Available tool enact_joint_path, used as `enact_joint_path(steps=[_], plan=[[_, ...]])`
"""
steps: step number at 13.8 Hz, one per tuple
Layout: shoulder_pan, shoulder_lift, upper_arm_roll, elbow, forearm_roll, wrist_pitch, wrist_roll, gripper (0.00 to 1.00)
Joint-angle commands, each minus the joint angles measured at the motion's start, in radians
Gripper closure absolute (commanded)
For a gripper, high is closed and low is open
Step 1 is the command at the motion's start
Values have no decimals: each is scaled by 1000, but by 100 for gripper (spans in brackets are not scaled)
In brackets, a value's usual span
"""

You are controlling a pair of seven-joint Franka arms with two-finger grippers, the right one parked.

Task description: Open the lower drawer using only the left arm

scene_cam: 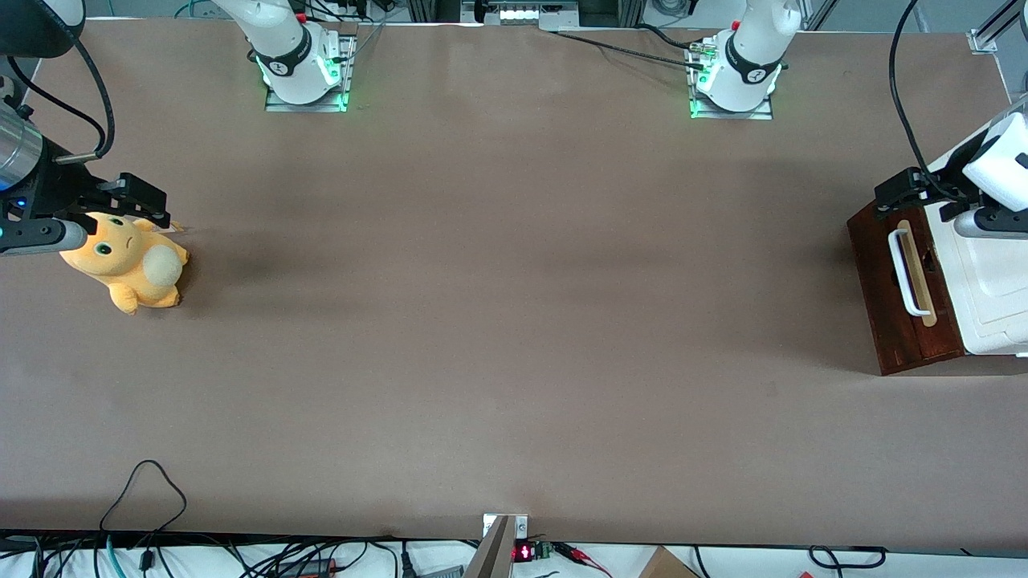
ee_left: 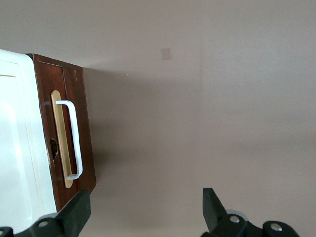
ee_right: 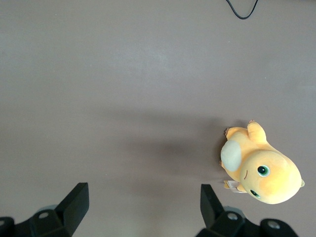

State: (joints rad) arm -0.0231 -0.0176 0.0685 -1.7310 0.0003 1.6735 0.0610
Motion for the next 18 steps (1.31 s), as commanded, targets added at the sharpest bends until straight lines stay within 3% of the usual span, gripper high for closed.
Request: enact_joint_path(steps=[1, 16, 17, 18], plan=[[-8, 19, 7, 45, 15, -49, 22, 0], [-1, 53, 28, 47, 17, -112, 111, 0], [-4, 56, 18, 47, 39, -112, 105, 0], [-11, 65, -4, 48, 152, -110, 77, 0]])
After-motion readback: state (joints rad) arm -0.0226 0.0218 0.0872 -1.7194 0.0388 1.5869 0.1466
